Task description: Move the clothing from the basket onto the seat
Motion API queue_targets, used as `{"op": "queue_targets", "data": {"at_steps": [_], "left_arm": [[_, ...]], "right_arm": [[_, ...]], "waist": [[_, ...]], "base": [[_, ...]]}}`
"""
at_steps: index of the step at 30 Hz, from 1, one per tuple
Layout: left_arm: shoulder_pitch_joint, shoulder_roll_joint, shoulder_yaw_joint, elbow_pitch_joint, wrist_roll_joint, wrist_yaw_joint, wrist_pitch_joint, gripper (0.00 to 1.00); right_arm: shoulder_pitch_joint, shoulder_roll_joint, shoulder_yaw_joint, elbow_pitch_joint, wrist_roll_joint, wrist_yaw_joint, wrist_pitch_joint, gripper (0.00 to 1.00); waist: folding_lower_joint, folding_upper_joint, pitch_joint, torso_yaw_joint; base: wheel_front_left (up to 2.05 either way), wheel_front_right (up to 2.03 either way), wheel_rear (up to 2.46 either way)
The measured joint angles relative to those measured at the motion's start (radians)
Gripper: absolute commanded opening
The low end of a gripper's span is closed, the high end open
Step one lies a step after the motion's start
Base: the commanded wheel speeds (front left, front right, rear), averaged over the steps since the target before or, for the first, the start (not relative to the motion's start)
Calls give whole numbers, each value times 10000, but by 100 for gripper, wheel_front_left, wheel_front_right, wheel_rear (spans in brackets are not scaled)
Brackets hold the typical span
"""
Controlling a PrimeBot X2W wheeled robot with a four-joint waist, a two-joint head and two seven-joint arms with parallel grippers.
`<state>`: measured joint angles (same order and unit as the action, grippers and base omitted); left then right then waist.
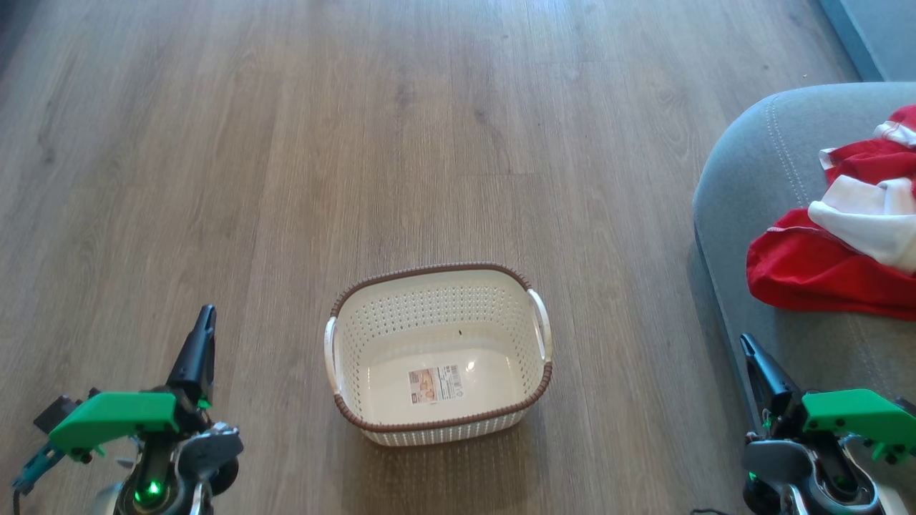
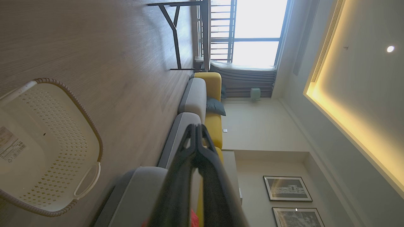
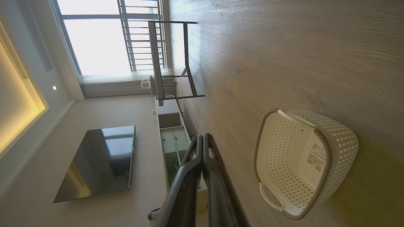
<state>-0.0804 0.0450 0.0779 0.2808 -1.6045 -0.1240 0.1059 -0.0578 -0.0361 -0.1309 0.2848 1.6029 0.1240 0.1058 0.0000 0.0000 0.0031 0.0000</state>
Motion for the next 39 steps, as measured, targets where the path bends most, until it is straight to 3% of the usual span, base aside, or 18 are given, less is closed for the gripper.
{"op": "queue_targets", "data": {"at_steps": [39], "left_arm": [[0, -2, 0, 0, 0, 0, 0, 0]], "right_arm": [[0, 0, 0, 0, 0, 0, 0, 0]], "waist": [[0, 0, 0, 0]], "base": [[0, 0, 0]]}}
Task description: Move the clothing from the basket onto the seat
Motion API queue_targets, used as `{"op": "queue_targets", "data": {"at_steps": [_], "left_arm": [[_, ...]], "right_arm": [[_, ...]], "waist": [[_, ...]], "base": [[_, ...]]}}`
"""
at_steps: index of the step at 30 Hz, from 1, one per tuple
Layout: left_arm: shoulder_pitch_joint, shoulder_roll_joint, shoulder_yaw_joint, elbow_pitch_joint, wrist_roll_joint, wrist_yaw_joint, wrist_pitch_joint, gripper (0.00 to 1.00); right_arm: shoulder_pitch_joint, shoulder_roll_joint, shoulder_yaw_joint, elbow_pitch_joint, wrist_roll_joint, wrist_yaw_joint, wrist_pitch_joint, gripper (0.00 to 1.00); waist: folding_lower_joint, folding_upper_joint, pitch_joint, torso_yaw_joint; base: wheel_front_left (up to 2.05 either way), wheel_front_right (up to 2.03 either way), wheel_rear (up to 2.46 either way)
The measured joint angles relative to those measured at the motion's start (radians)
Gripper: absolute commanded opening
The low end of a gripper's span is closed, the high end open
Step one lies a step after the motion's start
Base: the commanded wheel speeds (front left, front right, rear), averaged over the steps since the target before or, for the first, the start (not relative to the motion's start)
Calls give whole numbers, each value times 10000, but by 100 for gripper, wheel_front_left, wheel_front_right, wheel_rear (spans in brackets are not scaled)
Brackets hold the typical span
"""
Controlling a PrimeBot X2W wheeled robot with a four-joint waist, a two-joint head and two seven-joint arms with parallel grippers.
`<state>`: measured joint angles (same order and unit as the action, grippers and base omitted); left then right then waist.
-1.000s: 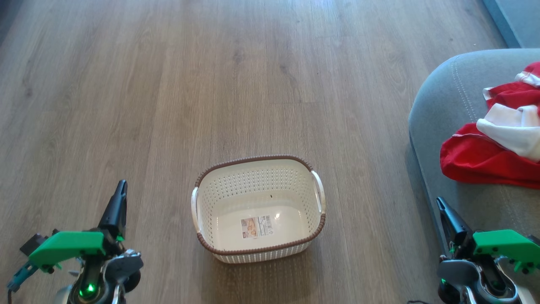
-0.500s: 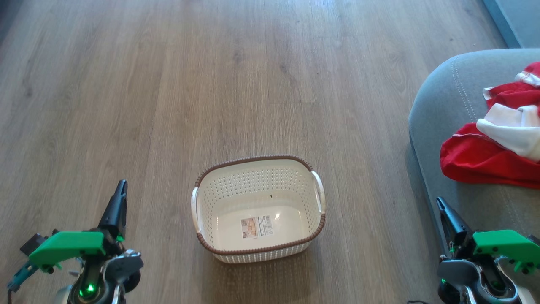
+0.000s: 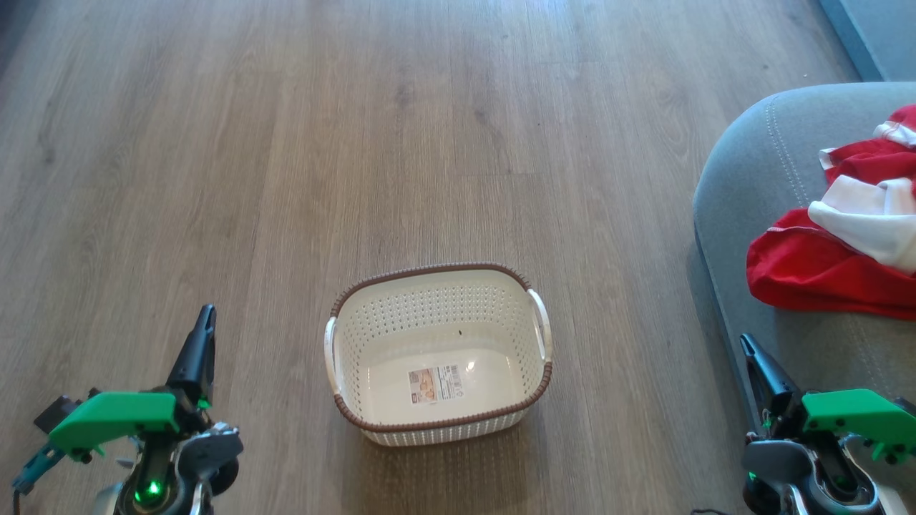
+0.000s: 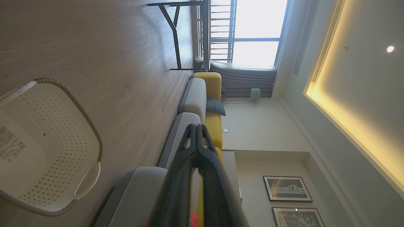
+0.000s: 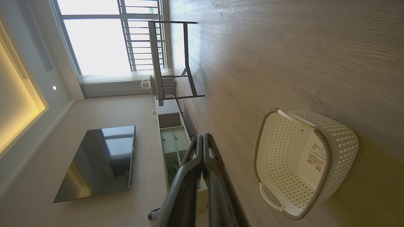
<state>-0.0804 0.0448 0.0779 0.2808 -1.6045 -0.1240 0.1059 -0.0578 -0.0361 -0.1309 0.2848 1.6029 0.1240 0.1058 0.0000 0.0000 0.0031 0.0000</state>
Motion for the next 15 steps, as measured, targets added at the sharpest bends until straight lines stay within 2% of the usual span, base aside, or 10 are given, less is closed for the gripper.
{"op": "queue_targets", "data": {"at_steps": [15], "left_arm": [[0, 0, 0, 0, 0, 0, 0, 0]], "right_arm": [[0, 0, 0, 0, 0, 0, 0, 0]], "waist": [[0, 0, 0, 0]], "base": [[0, 0, 0]]}}
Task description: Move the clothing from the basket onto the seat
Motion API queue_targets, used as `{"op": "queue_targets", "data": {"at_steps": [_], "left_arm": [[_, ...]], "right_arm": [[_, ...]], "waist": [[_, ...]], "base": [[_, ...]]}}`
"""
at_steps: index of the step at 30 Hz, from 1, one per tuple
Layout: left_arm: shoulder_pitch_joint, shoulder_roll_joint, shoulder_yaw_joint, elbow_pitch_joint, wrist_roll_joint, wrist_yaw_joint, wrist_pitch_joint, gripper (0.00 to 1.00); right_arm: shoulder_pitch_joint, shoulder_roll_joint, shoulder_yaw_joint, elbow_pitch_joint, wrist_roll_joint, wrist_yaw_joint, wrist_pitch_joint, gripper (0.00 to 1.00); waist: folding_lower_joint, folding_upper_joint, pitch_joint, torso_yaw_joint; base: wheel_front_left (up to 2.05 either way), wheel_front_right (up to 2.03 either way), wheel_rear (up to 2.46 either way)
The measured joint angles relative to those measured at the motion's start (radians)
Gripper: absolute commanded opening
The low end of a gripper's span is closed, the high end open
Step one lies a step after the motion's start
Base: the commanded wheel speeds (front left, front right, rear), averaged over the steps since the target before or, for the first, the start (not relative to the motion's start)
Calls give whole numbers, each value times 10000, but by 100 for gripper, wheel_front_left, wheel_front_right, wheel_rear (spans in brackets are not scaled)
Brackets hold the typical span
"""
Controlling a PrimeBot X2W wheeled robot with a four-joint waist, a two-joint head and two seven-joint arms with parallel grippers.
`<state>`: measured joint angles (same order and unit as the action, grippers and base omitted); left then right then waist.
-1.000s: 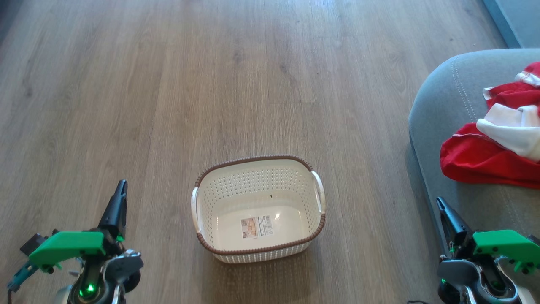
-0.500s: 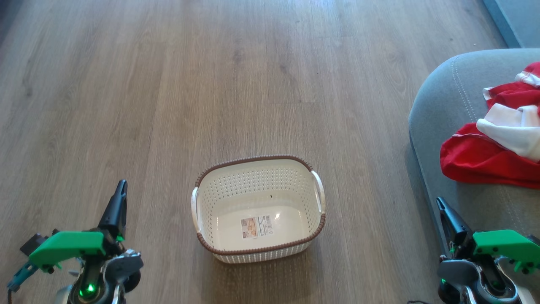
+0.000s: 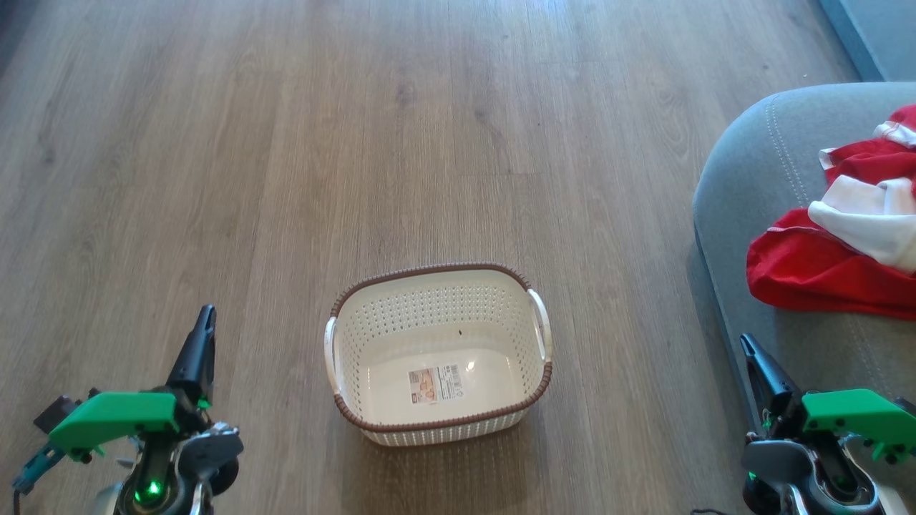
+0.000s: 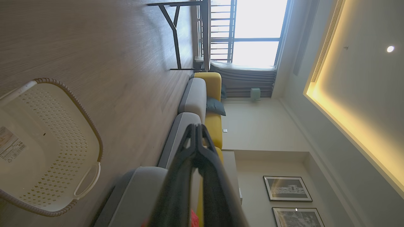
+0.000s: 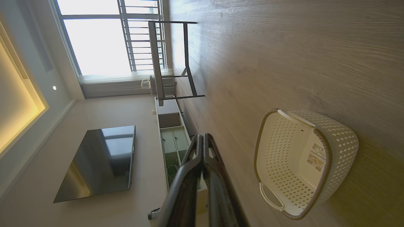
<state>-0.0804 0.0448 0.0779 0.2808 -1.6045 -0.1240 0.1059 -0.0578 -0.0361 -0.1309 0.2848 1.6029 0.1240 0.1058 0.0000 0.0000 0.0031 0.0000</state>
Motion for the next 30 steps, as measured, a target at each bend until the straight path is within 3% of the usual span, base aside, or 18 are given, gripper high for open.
{"op": "queue_targets", "data": {"at_steps": [30], "left_arm": [[0, 0, 0, 0, 0, 0, 0, 0]], "right_arm": [[0, 0, 0, 0, 0, 0, -2, 0]], "waist": [[0, 0, 0, 0]], "base": [[0, 0, 0]]}}
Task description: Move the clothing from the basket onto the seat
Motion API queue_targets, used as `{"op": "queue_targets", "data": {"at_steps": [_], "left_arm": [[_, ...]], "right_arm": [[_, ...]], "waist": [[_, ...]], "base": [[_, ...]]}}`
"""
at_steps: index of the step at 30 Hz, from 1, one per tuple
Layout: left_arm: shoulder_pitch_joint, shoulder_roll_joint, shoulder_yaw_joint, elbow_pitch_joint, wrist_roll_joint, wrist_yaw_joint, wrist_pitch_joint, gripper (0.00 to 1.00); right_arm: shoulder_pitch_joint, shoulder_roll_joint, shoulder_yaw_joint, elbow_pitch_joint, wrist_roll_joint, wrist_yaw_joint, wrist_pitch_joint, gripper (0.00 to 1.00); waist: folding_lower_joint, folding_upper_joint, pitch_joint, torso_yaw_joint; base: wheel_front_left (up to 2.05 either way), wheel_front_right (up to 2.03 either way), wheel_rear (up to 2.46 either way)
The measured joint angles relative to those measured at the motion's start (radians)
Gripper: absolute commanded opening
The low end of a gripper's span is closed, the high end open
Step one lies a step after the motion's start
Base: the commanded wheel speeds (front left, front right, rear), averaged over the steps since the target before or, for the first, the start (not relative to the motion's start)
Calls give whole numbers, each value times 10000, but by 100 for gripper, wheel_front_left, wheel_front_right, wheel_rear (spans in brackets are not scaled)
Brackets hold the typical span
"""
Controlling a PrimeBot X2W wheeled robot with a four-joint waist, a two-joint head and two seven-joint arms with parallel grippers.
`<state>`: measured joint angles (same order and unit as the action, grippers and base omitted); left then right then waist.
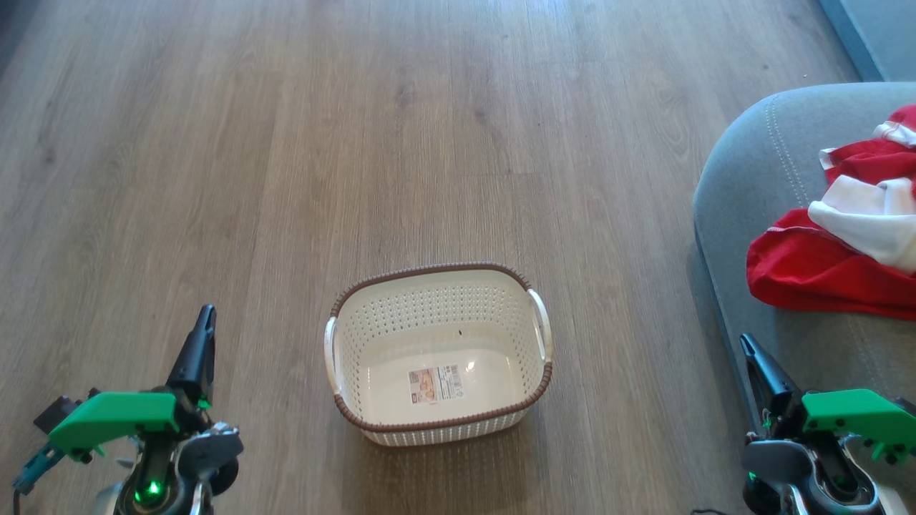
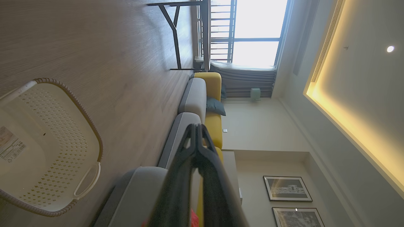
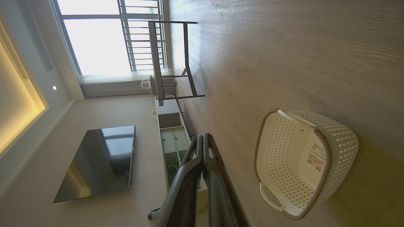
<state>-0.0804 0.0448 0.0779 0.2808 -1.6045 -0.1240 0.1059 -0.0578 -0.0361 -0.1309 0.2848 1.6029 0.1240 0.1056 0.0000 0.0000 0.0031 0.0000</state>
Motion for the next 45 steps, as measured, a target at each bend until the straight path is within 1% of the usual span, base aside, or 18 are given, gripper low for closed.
{"op": "queue_targets", "data": {"at_steps": [45], "left_arm": [[0, 0, 0, 0, 0, 0, 0, 0]], "right_arm": [[0, 0, 0, -2, 0, 0, 2, 0]], "waist": [[0, 0, 0, 0]], "base": [[0, 0, 0]]}}
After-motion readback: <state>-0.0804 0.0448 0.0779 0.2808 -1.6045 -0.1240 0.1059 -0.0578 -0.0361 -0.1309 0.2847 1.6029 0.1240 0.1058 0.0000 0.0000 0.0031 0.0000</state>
